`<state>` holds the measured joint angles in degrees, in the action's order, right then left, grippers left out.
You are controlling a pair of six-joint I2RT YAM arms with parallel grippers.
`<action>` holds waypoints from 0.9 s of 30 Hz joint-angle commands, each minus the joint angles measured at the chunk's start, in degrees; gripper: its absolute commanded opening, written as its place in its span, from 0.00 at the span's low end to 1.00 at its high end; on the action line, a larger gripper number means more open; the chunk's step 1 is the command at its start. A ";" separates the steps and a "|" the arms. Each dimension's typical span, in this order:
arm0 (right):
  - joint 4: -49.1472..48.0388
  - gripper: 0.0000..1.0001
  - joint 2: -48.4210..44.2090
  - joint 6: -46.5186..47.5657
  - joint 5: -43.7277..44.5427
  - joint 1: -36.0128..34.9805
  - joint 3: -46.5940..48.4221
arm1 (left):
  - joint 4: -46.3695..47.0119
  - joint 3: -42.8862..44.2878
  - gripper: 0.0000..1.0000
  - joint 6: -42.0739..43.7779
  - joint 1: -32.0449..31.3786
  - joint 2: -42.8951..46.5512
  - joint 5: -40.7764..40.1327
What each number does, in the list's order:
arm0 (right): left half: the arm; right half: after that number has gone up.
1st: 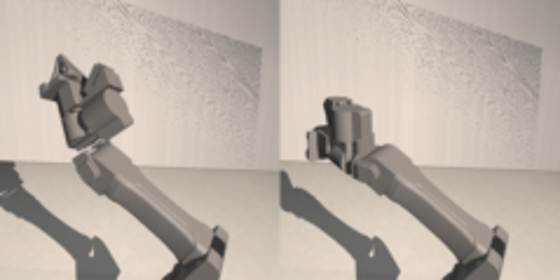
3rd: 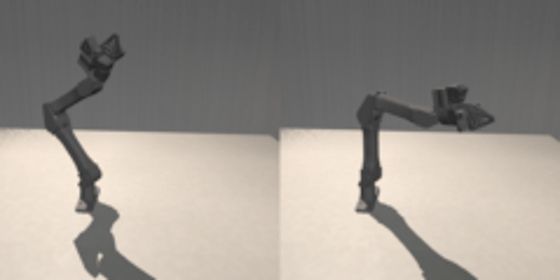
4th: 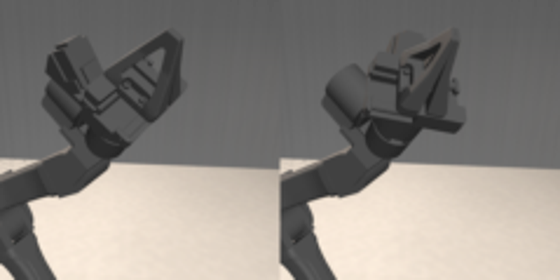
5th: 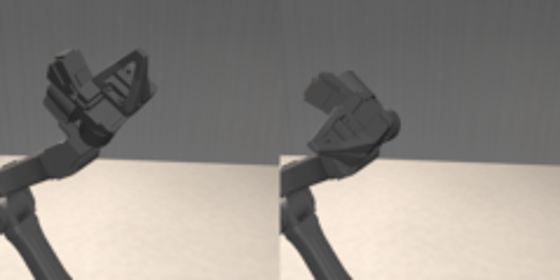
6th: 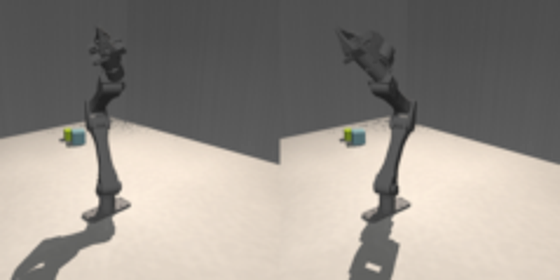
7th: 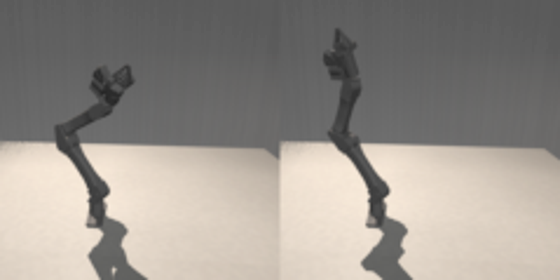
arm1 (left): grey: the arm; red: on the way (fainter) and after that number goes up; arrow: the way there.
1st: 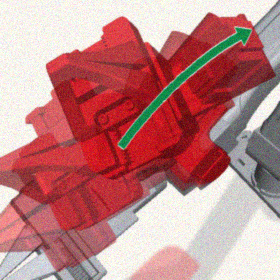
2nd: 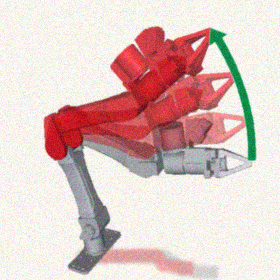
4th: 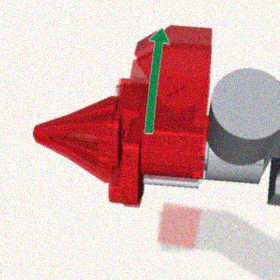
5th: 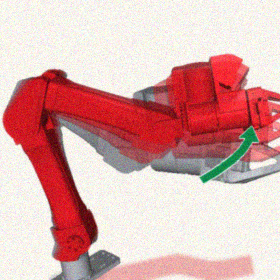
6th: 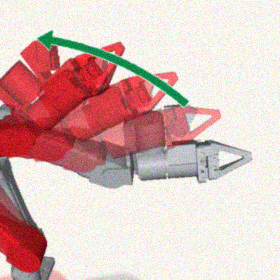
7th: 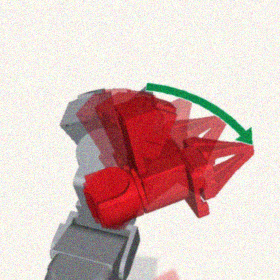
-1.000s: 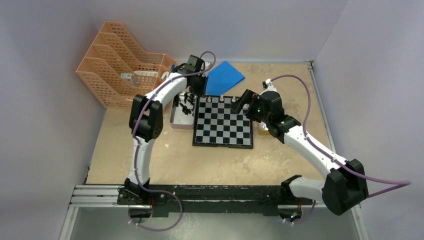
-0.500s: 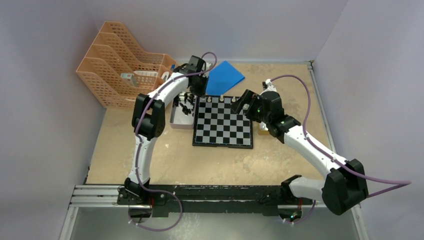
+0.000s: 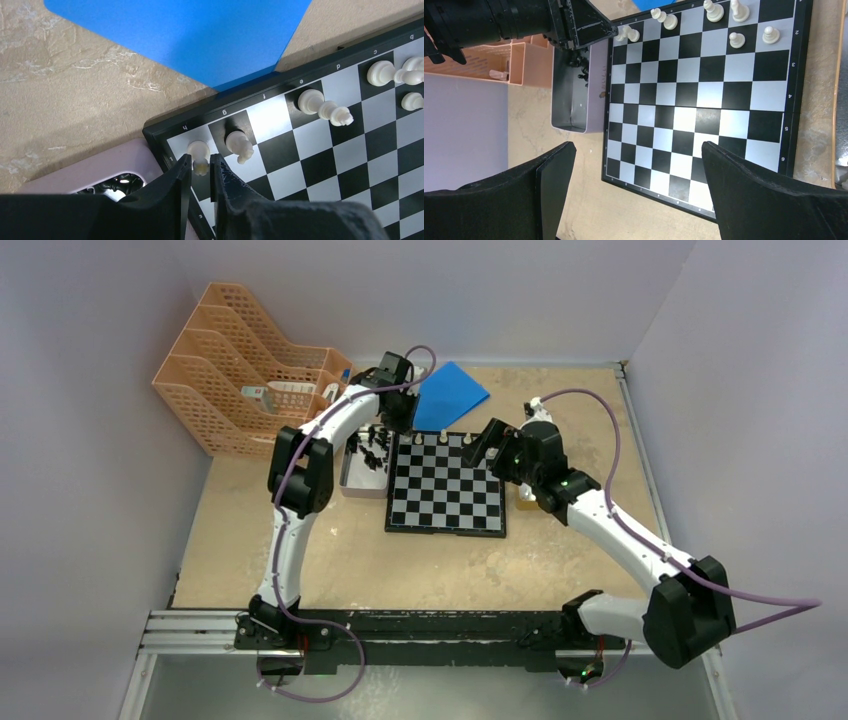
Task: Set up the chess pieces on the board
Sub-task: Place the chess piece on the chessboard.
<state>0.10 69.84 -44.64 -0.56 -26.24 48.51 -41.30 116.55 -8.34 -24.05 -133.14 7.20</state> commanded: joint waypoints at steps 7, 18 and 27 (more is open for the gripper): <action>-1.27 0.99 0.54 0.96 0.65 -0.05 2.61 | -1.18 3.00 0.30 0.37 0.32 1.26 0.22; 2.74 0.99 6.79 5.97 12.61 -0.04 9.23 | 1.66 -1.57 0.48 -1.51 0.85 14.97 9.11; 7.13 0.99 10.41 3.55 24.88 1.66 11.36 | -1.72 -12.34 0.66 -2.53 1.29 29.05 17.34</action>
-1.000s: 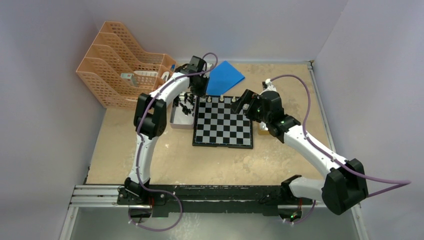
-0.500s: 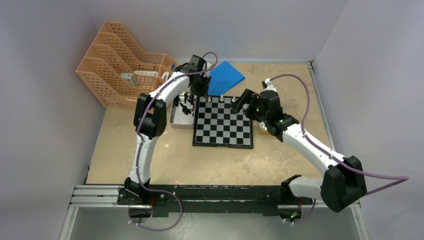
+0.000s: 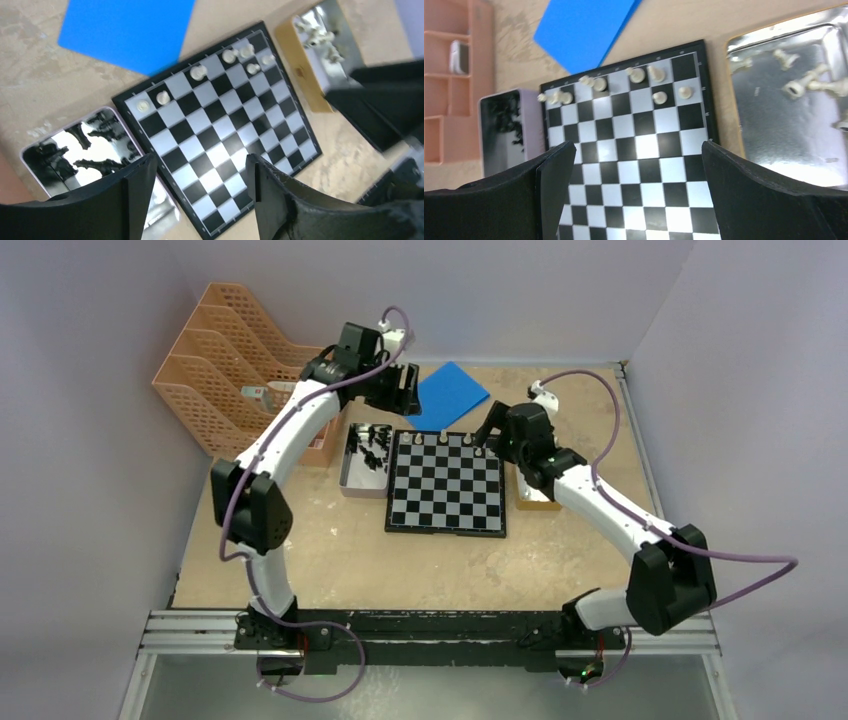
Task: Set up the chess pieces on the board
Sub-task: Place the chess piece on the chessboard, then pick up the chess piece from the storage box.
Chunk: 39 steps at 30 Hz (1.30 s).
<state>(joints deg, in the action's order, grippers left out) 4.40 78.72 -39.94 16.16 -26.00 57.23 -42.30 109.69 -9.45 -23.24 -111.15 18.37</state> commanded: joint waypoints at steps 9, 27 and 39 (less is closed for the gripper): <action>1.56 0.78 4.03 -7.44 3.32 14.44 -0.84 | 9.36 -32.48 0.74 -3.47 0.48 26.32 9.22; 1.22 0.38 17.11 -19.96 10.19 17.90 3.99 | 17.20 -55.49 0.76 -3.65 0.45 42.20 10.95; 1.91 0.39 23.01 -22.82 9.44 18.59 5.42 | 17.32 -55.99 0.76 -3.29 0.39 43.83 10.90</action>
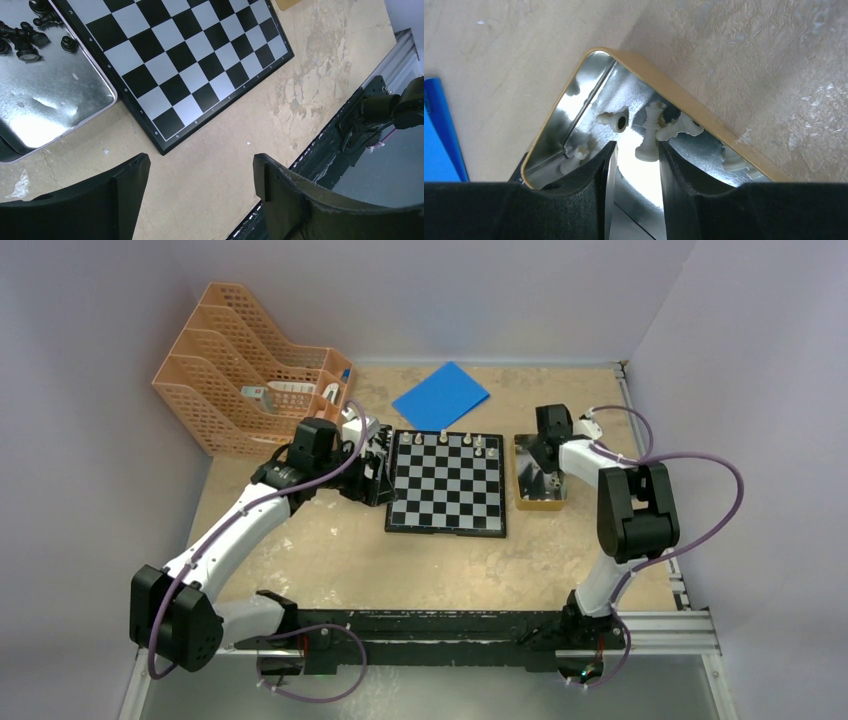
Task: Set up the chess pieces on the board
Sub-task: Pick up the chess piece from the storage box.
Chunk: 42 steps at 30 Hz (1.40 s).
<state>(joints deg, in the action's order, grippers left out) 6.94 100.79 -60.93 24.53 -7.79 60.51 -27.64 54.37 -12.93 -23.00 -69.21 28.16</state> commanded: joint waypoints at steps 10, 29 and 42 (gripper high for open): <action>-0.21 0.33 2.62 -1.92 0.22 0.42 1.68 | 2.85 -1.02 0.76 0.27 0.15 2.04 1.24; -5.96 0.17 -7.88 12.14 -2.10 0.37 -4.81 | 3.11 -0.67 0.68 -1.95 0.15 1.69 2.52; -11.61 0.13 -23.29 25.45 -11.98 0.20 -10.85 | 12.79 -1.22 0.59 -15.86 0.15 2.09 14.93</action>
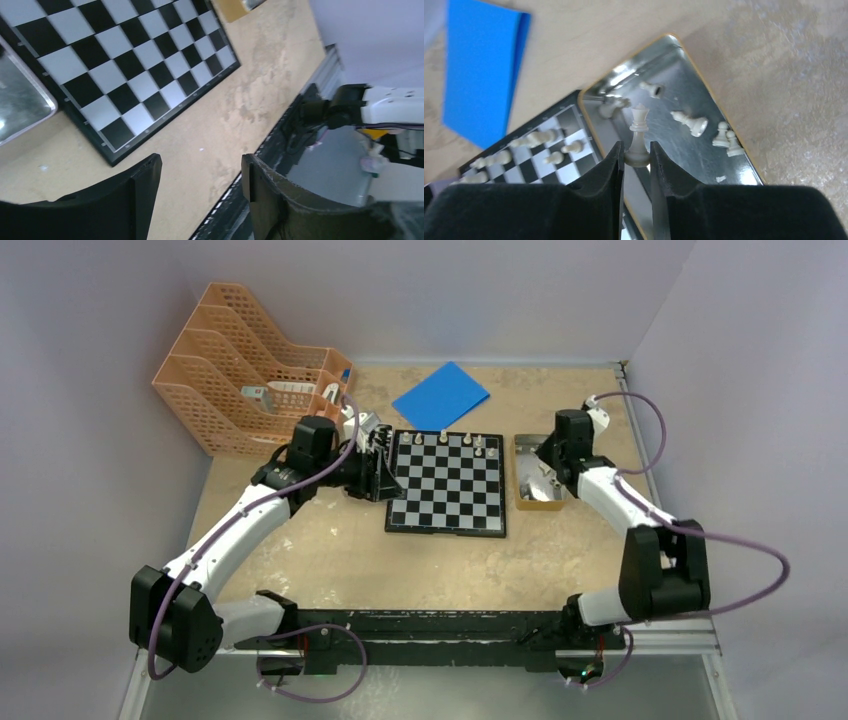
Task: Set up the chess pieces on the board
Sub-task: Pick up the chess piece from the storage box, then place the chess piece on the chessboard.
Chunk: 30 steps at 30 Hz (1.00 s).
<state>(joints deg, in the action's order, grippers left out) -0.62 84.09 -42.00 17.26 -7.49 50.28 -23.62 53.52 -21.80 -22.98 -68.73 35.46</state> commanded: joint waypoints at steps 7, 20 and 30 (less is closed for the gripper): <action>-7.70 0.12 -13.93 14.63 -6.93 -7.16 -3.13 | 8.59 9.22 0.56 -8.30 0.21 -4.31 8.88; -30.56 0.16 -25.15 25.45 -22.71 -22.54 -13.41 | 3.98 33.91 0.49 -8.93 0.14 -22.24 16.87; -35.07 0.17 -27.04 28.90 -24.59 -26.21 -14.70 | 8.67 31.56 0.52 -11.21 0.13 -24.95 23.98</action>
<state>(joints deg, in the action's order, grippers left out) -29.80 58.33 -15.66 -5.39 -32.86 36.07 -19.44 85.25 -31.05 -23.00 -93.43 53.82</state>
